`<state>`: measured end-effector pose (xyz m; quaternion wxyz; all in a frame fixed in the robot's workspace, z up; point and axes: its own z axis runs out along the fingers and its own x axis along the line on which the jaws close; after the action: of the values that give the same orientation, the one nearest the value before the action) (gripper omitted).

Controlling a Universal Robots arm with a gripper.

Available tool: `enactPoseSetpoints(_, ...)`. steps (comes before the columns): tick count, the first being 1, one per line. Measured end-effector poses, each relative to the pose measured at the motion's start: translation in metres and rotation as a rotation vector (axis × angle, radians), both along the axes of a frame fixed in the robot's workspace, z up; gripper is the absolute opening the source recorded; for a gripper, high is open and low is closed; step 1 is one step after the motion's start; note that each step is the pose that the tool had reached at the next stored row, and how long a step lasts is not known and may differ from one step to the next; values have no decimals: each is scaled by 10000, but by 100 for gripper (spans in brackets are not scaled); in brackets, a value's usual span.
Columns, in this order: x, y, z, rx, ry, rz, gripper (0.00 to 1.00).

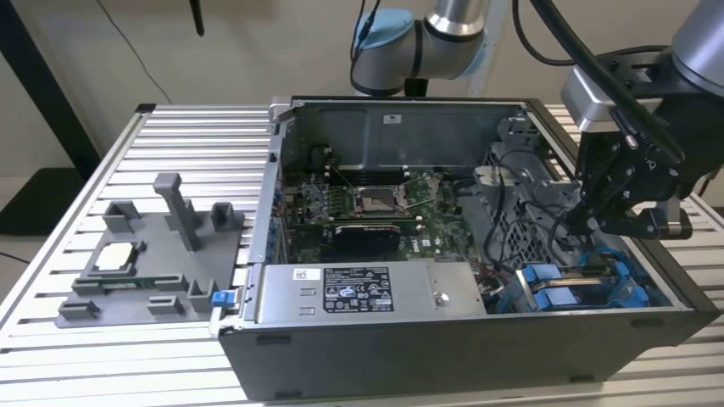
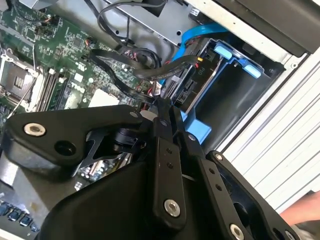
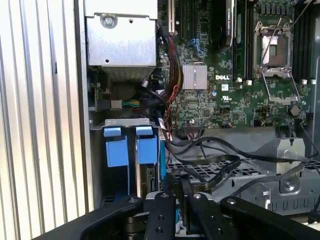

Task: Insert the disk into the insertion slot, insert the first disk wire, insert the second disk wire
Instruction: 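Insert the second disk wire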

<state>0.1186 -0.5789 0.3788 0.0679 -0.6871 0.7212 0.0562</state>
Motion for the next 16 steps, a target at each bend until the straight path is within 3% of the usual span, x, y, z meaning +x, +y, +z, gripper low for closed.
enactPoseSetpoints(16, -3, 0, -120, -22, -2, 0, 0)
